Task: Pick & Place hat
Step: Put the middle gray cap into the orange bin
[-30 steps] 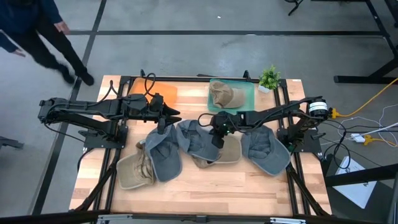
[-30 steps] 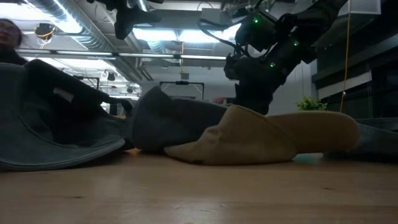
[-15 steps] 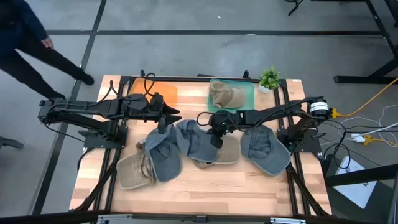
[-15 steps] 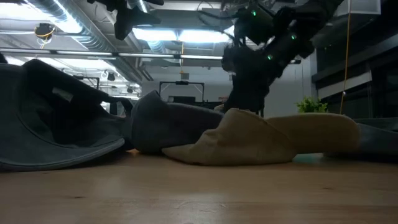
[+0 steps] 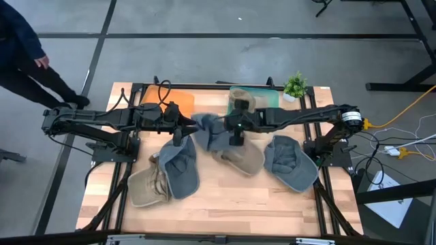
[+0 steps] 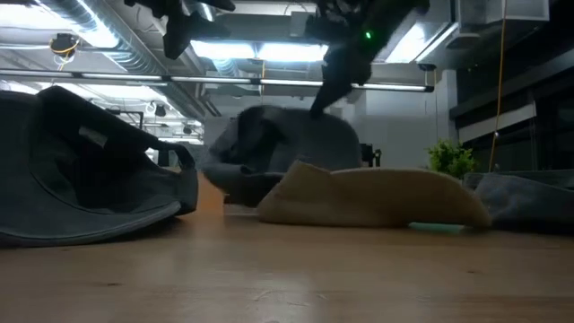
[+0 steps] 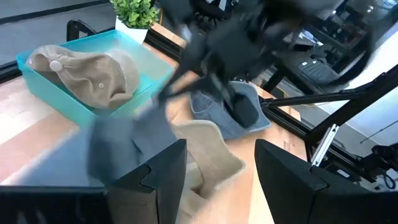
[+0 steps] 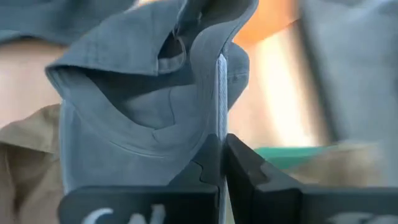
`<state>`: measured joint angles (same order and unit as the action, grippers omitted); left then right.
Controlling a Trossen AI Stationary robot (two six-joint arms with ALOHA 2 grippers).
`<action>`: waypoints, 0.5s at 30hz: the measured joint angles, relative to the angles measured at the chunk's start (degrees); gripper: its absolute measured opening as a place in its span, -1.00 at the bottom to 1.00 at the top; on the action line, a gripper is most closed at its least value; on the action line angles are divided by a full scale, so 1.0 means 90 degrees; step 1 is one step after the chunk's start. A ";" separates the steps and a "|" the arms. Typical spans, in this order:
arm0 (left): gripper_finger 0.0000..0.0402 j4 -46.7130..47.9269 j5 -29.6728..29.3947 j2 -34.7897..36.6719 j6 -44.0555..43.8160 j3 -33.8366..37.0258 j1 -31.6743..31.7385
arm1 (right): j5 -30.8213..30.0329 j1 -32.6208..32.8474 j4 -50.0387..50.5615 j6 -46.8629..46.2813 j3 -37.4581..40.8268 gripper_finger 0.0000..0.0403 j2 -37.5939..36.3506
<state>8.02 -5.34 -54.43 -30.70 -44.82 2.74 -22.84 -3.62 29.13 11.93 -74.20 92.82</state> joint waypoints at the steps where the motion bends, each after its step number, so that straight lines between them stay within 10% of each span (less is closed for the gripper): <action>1: -0.08 0.0005 -0.0004 0.0002 0.0000 0.0000 0.0000 | -0.0271 0.0000 0.0043 0.0243 -0.0160 -0.95 0.0000; 7: -0.08 0.0010 -0.0007 0.0000 0.0058 0.0000 0.0000 | -0.1377 -0.0002 0.0114 0.1330 -0.0902 -0.95 -0.0006; 15: -0.08 0.0081 -0.0002 0.0001 0.0058 0.0000 0.0000 | -0.1151 0.0004 0.0342 0.1552 -0.0696 -0.95 0.0009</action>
<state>8.75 -5.37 -54.43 -30.17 -44.82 2.74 -33.20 -3.58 32.21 25.89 -80.46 92.90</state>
